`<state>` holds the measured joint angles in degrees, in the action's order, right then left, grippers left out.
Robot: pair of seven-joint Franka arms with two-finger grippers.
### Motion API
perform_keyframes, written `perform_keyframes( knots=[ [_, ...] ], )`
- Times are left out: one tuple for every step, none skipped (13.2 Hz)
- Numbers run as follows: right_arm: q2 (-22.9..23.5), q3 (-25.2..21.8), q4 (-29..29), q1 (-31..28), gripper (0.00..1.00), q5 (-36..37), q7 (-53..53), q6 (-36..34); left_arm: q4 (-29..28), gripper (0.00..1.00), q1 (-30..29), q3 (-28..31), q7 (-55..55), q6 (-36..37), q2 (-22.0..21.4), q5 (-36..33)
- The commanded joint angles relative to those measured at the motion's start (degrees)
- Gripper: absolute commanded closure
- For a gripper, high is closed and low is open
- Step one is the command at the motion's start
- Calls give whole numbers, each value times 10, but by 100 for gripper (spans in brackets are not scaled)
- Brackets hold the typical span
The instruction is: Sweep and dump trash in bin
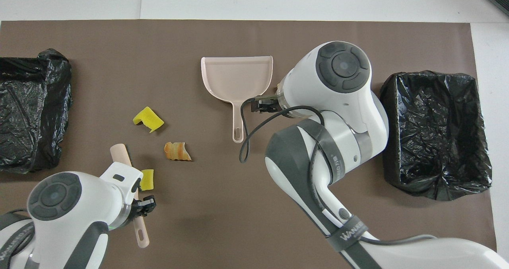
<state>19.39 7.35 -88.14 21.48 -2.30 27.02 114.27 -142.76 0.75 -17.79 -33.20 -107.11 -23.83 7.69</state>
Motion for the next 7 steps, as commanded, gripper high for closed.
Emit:
perform_keyframes(
  knots=[
    [64, -2, 39, 29, 0, 9, 57, 40, -12, 100, -24, 41, 0, 4, -13, -63],
    [89, -5, 40, 50, 0, 35, 87, 66, -14, 100, -34, 50, 2, 3, -10, -78],
    [106, -5, 40, 65, 0, 68, 126, 86, -20, 100, -55, 54, 2, 1, -10, -92],
    [116, -4, 40, 76, 0, 92, 157, 93, -22, 100, -79, 55, 4, 1, -7, -108],
    [123, -3, 40, 82, 0, 105, 167, 96, -23, 100, -104, 55, 13, 0, 4, -131],
    [128, -4, 39, 86, 0, 107, 168, 97, -28, 100, -119, 55, 25, -1, 11, -136],
    [133, -5, 40, 90, 0, 110, 169, 97, -39, 100, -130, 57, 28, -6, 21, -136]
  ],
)
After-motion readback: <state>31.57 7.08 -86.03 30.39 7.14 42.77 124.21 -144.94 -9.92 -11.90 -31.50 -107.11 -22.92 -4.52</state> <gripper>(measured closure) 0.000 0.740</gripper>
